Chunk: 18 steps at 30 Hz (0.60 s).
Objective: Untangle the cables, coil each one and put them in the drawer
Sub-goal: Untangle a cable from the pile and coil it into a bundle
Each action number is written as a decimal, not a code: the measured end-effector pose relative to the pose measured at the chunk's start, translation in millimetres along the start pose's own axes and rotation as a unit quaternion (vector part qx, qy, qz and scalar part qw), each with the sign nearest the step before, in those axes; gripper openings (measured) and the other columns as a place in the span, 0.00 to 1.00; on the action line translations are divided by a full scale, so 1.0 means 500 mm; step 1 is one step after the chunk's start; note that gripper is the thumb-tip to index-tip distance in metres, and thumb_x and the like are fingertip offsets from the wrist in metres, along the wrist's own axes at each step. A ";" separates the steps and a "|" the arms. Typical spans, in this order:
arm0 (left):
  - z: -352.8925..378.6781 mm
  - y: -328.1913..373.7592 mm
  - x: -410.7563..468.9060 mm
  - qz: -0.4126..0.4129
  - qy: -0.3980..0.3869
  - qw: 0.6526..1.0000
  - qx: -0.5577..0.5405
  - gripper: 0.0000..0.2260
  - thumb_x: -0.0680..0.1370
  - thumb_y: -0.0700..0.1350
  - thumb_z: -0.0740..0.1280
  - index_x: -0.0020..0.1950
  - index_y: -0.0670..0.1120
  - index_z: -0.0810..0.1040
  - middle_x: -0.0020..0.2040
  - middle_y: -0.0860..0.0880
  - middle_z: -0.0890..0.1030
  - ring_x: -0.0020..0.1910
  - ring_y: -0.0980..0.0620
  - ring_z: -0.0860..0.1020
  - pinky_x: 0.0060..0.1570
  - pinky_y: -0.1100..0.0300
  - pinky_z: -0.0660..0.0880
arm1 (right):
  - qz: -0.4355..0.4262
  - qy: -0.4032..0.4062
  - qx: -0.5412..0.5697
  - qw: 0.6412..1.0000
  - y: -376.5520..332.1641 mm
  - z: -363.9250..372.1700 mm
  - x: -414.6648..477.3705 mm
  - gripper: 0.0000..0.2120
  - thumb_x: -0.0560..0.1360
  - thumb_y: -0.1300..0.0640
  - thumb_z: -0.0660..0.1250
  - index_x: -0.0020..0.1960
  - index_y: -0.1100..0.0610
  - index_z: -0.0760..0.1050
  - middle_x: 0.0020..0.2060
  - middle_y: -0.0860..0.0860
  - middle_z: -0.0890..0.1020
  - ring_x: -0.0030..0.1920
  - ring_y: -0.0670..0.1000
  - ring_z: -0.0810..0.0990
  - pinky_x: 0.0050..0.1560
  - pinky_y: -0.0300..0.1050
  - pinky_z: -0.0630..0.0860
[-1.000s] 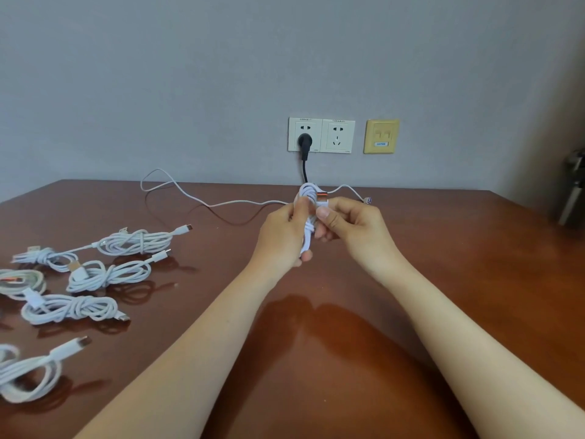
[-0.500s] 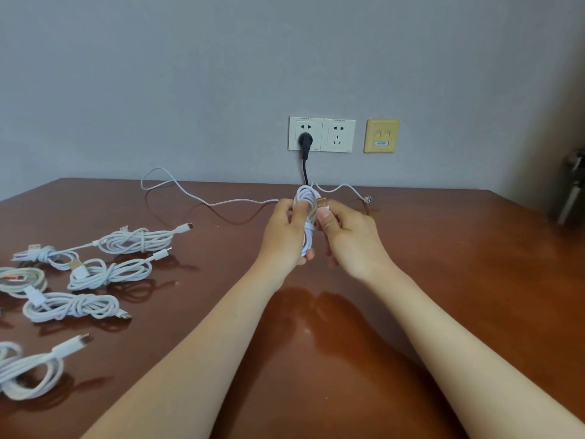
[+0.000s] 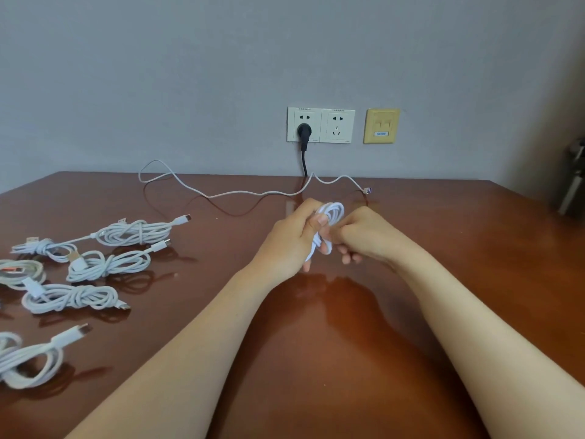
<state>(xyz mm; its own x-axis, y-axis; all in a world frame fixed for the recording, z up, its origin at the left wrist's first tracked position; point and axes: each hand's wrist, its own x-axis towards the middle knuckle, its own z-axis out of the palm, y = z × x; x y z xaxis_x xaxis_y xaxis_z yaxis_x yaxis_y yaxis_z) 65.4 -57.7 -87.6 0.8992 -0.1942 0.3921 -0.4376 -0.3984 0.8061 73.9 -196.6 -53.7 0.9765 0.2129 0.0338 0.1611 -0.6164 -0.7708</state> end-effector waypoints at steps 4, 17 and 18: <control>-0.005 0.006 -0.001 0.016 0.002 1.000 0.010 0.08 0.82 0.50 0.54 0.48 0.58 0.71 0.34 0.53 0.80 0.22 0.49 0.71 0.30 0.57 0.74 | 0.076 -0.045 0.145 0.986 0.006 -0.008 0.002 0.14 0.72 0.49 0.70 0.36 0.58 0.74 0.23 0.48 0.72 0.22 0.42 0.72 0.24 0.33 0.69; -0.002 0.005 0.006 0.004 0.075 0.996 -0.049 0.11 0.82 0.50 0.56 0.43 0.60 0.72 0.29 0.57 0.75 0.18 0.53 0.69 0.22 0.67 0.66 | 0.014 -0.073 0.395 0.916 0.003 0.027 0.008 0.06 0.78 0.56 0.62 0.46 0.59 0.72 0.20 0.46 0.66 0.23 0.44 0.65 0.23 0.33 0.62; -0.001 0.006 0.007 -0.002 0.076 0.995 -0.063 0.10 0.82 0.50 0.56 0.43 0.60 0.72 0.30 0.55 0.75 0.18 0.53 0.69 0.21 0.67 0.65 | 0.009 -0.090 0.397 0.913 0.005 0.023 0.008 0.05 0.78 0.58 0.61 0.44 0.58 0.71 0.20 0.46 0.67 0.24 0.44 0.64 0.23 0.33 0.61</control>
<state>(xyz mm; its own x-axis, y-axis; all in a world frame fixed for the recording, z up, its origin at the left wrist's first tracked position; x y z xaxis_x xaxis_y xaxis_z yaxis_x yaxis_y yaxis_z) 67.1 -59.1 -83.6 0.8948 -0.0510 0.4436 -0.4390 -0.2814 0.8533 76.5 -188.7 -63.0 0.9268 0.3740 -0.0333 -0.0793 0.1083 -0.9909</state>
